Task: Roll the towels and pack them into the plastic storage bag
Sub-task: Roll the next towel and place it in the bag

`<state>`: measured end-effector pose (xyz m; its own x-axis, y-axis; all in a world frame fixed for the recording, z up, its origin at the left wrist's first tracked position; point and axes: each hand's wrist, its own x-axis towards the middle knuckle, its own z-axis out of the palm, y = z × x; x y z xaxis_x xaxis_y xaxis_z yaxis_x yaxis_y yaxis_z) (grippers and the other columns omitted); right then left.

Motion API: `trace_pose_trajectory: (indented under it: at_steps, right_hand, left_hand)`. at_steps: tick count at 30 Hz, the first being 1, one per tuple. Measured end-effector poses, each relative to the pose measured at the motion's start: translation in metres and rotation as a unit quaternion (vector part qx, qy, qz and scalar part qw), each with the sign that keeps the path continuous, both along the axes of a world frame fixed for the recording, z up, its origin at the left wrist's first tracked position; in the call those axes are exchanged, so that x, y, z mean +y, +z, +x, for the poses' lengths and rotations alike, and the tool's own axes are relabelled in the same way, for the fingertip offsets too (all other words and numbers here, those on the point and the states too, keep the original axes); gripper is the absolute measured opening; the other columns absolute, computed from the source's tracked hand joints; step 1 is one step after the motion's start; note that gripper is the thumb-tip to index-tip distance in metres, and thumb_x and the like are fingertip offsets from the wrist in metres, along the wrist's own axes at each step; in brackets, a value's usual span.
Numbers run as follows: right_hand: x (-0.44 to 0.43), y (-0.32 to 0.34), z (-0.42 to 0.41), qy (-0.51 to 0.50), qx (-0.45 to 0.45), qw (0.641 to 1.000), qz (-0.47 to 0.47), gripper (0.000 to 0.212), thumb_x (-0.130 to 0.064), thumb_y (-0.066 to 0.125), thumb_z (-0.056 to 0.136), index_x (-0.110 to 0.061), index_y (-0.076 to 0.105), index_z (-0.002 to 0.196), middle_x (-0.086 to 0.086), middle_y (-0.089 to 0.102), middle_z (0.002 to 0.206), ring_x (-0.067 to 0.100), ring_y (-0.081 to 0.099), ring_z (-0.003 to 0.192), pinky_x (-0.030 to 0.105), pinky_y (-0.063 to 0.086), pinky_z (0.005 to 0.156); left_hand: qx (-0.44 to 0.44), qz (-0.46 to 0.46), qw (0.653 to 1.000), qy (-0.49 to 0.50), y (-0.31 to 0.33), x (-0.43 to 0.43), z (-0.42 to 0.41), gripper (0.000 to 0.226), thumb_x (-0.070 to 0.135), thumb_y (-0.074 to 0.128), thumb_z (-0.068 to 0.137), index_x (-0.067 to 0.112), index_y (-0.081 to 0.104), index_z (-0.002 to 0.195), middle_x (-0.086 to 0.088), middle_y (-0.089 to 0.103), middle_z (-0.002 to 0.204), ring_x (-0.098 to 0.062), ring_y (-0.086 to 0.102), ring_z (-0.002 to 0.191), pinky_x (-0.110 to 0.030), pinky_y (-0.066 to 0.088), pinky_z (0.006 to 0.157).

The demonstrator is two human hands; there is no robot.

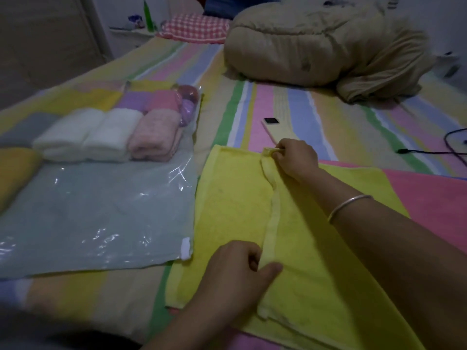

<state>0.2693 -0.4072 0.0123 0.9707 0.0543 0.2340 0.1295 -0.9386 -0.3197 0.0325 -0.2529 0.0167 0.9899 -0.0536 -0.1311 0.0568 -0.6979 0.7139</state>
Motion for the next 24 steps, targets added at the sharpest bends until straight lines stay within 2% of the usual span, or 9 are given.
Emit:
trace_pose_trajectory:
  at_steps: [3, 5, 8, 12, 17, 21, 24]
  right_hand:
    - [-0.001, -0.001, 0.0, -0.016, -0.005, 1.0, 0.019, 0.023, -0.032, 0.056, 0.092, -0.016, 0.064, 0.105, 0.011, 0.067, 0.106, 0.032, 0.058, 0.102, 0.033, 0.039, 0.071]
    - [0.003, 0.001, -0.001, -0.024, -0.015, 0.999, 0.031, 0.023, -0.033, 0.056, 0.092, -0.016, 0.064, 0.105, 0.011, 0.067, 0.106, 0.033, 0.058, 0.102, 0.034, 0.04, 0.072]
    - [0.013, 0.003, -0.002, -0.039, -0.025, 0.998, 0.042, 0.024, -0.035, 0.054, 0.094, -0.017, 0.064, 0.105, 0.01, 0.067, 0.107, 0.032, 0.058, 0.102, 0.035, 0.041, 0.073]
    - [0.037, 0.011, 0.005, -0.047, -0.015, 0.998, 0.048, 0.025, -0.039, 0.053, 0.094, -0.019, 0.064, 0.105, 0.009, 0.067, 0.107, 0.032, 0.059, 0.103, 0.038, 0.043, 0.082]
    - [0.075, 0.014, 0.022, -0.013, -0.019, 0.999, 0.028, 0.026, -0.04, 0.052, 0.094, -0.02, 0.066, 0.103, 0.008, 0.068, 0.111, 0.031, 0.058, 0.107, 0.039, 0.039, 0.088]
    - [0.099, 0.004, 0.033, 0.003, -0.001, 1.0, 0.006, 0.029, -0.043, 0.052, 0.093, -0.021, 0.067, 0.104, 0.006, 0.068, 0.112, 0.029, 0.054, 0.116, 0.039, 0.036, 0.093]
    - [0.107, -0.008, 0.036, 0.006, 0.019, 1.0, 0.018, 0.029, -0.044, 0.054, 0.091, -0.022, 0.067, 0.105, 0.006, 0.068, 0.11, 0.03, 0.055, 0.11, 0.039, 0.037, 0.094]
  left_hand:
    - [0.005, -0.062, 0.997, 0.045, 0.006, 0.017, 0.003, 0.036, 0.043, 0.066, 0.083, 0.012, 0.057, 0.067, 0.008, 0.051, 0.051, -0.006, 0.046, 0.053, -0.025, 0.037, 0.056]
    - [-0.023, -0.051, 0.997, 0.05, 0.01, 0.033, 0.002, 0.033, 0.042, 0.066, 0.083, 0.016, 0.053, 0.066, 0.009, 0.052, 0.049, -0.005, 0.047, 0.052, -0.025, 0.037, 0.056]
    - [-0.088, -0.023, 0.995, 0.045, 0.015, 0.057, -0.004, 0.03, 0.041, 0.067, 0.082, 0.017, 0.056, 0.07, -0.001, 0.061, 0.063, -0.013, 0.057, 0.062, -0.029, 0.041, 0.059]
    - [-0.119, 0.005, 0.991, 0.055, 0.013, 0.084, -0.013, 0.029, 0.044, 0.067, 0.081, 0.02, 0.056, 0.07, 0.001, 0.06, 0.063, -0.008, 0.054, 0.059, -0.025, 0.04, 0.057]
    - [-0.091, 0.004, 0.992, 0.083, -0.003, 0.104, -0.025, 0.029, 0.047, 0.066, 0.081, 0.021, 0.056, 0.071, 0.002, 0.063, 0.065, -0.006, 0.057, 0.063, -0.02, 0.04, 0.056]
    - [-0.068, 0.005, 0.991, 0.113, -0.012, 0.116, -0.027, 0.031, 0.048, 0.065, 0.081, 0.021, 0.053, 0.071, 0.003, 0.058, 0.059, -0.003, 0.053, 0.058, -0.019, 0.035, 0.052]
    - [-0.056, 0.008, 0.991, 0.125, -0.018, 0.12, -0.027, 0.033, 0.047, 0.066, 0.08, 0.021, 0.05, 0.068, 0.009, 0.053, 0.055, -0.001, 0.05, 0.058, -0.019, 0.034, 0.053]
